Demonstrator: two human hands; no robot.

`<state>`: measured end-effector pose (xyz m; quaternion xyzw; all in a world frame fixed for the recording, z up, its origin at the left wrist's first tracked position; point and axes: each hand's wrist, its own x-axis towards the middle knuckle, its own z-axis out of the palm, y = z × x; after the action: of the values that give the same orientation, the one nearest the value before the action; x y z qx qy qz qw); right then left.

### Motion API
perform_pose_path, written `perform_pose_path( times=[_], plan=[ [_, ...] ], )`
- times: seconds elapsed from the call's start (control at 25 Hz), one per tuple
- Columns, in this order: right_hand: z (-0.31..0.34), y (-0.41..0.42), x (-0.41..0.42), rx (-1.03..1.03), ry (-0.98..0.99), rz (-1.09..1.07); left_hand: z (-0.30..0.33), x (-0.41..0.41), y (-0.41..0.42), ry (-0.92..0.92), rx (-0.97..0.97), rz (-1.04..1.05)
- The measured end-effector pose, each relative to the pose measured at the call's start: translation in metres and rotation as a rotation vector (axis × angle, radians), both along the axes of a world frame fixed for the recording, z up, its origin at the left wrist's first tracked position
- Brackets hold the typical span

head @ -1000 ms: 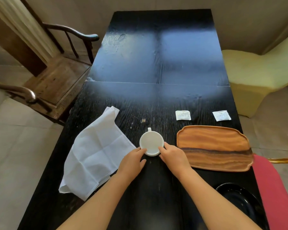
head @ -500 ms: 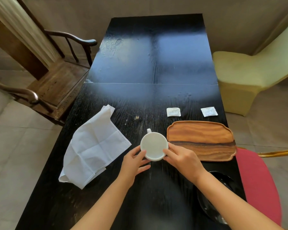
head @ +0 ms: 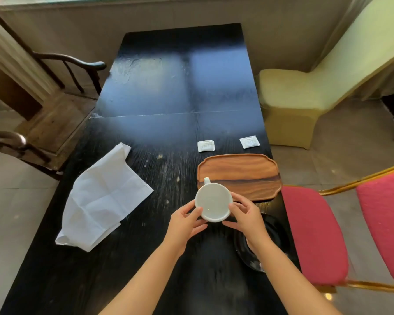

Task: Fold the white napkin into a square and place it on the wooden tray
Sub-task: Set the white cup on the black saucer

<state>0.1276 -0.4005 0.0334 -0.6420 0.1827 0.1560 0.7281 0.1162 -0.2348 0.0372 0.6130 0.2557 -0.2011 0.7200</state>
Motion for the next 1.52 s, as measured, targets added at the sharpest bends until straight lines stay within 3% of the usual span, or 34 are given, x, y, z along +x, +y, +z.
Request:
perform_pose_path(
  times=[0.48, 0.88, 1.12, 1.52],
  plan=[
    [-0.033, -0.11, -0.061, -0.056, 0.144, -0.127, -0.035, -0.037, -0.101, 0.161, 0.063, -0.266],
    [-0.057, -0.121, -0.066, -0.079, 0.136, -0.111, -0.054, -0.038, -0.12, 0.179, 0.165, -0.266],
    [-0.06, -0.127, -0.057, -0.31, 0.127, -0.029, -0.056, -0.039, -0.117, 0.064, 0.358, -0.27],
    [-0.059, -0.129, -0.066, -0.265, 0.078, -0.041, -0.058, -0.044, -0.117, -0.021, 0.393, -0.322]
  ],
)
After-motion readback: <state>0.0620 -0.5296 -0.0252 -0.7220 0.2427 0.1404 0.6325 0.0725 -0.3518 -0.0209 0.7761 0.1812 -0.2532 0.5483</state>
